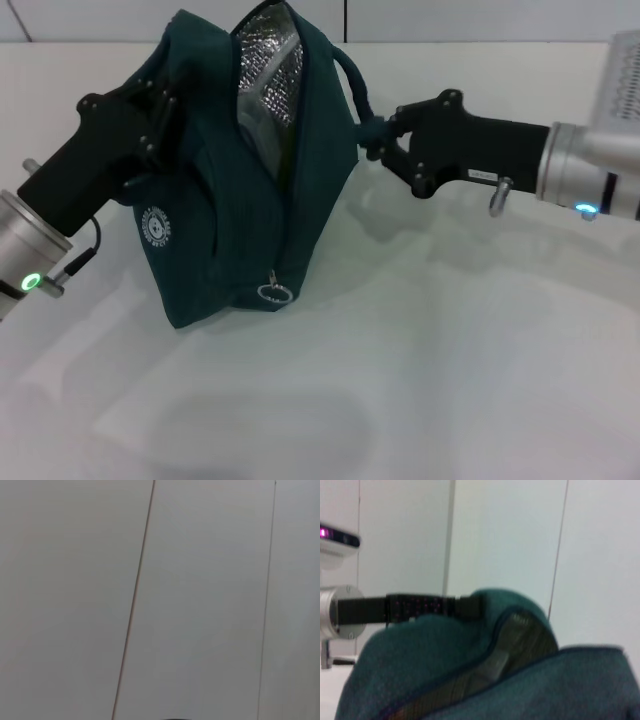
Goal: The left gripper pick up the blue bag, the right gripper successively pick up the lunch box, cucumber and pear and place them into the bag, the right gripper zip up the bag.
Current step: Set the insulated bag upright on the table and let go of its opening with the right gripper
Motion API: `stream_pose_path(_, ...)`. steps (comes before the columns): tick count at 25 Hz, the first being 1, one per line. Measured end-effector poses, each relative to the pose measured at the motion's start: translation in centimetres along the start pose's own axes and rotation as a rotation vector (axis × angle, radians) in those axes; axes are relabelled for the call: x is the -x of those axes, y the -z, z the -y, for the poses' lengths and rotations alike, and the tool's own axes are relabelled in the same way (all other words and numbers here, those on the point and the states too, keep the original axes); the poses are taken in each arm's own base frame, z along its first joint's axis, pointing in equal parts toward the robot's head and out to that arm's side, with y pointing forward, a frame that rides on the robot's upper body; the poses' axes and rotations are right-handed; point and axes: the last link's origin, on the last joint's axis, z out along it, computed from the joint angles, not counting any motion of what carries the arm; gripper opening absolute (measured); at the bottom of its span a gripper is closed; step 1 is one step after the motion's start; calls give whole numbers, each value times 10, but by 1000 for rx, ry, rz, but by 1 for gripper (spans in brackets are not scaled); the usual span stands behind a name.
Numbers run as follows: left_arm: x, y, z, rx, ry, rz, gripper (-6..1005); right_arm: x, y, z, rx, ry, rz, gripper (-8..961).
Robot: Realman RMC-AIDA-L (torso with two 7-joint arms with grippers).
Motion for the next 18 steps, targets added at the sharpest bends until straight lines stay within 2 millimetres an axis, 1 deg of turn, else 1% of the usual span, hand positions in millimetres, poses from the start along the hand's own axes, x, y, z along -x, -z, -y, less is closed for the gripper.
stream_pose_path(3, 2, 0, -2, 6, -5, 8, 47, 2, 9, -5, 7, 19, 63, 70)
stream_pose_path(4, 2, 1, -2, 7, -10, 11, 47, 2, 9, -5, 7, 19, 63, 70)
stream_pose_path(5, 3, 2, -3, 8, -13, 14, 47, 4, 15, -9, 25, 21, 95, 70)
stream_pose_path(11, 10, 7, -7, 2, -31, 31, 47, 11, 22, -10, 50, 23, 142, 70)
stream_pose_path(18, 23, 13, -19, 15, -91, 61, 47, 14, 28, -9, 56, 28, 157, 69)
